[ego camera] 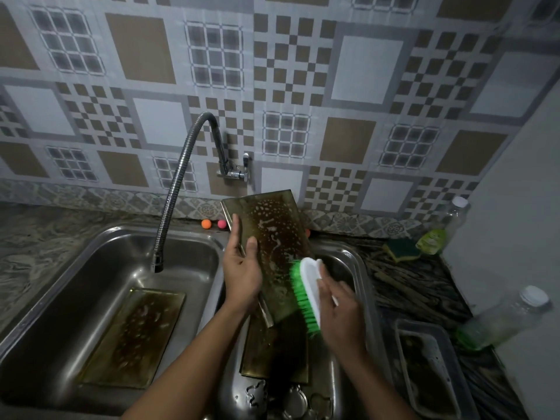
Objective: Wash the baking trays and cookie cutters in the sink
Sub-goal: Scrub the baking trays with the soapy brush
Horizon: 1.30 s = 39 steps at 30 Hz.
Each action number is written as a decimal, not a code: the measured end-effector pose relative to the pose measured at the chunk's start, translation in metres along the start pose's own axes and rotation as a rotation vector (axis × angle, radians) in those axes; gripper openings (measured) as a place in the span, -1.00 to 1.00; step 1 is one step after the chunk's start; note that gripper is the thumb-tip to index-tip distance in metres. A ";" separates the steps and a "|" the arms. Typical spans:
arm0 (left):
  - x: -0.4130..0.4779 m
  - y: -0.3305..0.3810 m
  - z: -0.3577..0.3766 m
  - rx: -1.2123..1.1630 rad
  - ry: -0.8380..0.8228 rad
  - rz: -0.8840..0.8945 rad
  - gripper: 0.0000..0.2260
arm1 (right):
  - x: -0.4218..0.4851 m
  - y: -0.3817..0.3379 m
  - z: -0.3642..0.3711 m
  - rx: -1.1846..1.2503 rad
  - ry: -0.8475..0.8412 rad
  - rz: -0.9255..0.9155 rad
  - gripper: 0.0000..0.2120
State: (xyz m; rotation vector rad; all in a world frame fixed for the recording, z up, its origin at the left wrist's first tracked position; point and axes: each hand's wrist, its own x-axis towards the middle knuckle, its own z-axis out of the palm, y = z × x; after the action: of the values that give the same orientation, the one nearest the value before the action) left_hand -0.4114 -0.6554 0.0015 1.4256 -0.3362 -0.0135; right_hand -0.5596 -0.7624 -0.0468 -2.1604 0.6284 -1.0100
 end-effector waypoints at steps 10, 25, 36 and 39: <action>-0.021 0.003 0.014 0.091 -0.375 -0.053 -0.40 | 0.072 -0.037 0.016 0.011 -0.021 0.025 -0.65; -0.019 -0.011 -0.005 0.191 -0.361 0.038 -0.46 | 0.092 0.004 -0.005 0.085 -0.084 0.324 -0.62; -0.022 0.019 0.007 0.121 -0.398 -0.191 -0.63 | -0.008 -0.047 -0.010 -0.030 -0.439 0.128 -0.24; -0.027 0.034 0.011 0.053 -0.489 -0.243 -0.56 | -0.016 -0.056 -0.008 -0.253 -0.268 0.093 -0.34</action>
State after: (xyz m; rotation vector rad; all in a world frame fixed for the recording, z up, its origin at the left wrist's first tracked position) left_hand -0.4463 -0.6550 0.0300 1.4991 -0.5642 -0.5615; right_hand -0.5675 -0.7177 -0.0099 -2.4072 0.7505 -0.6026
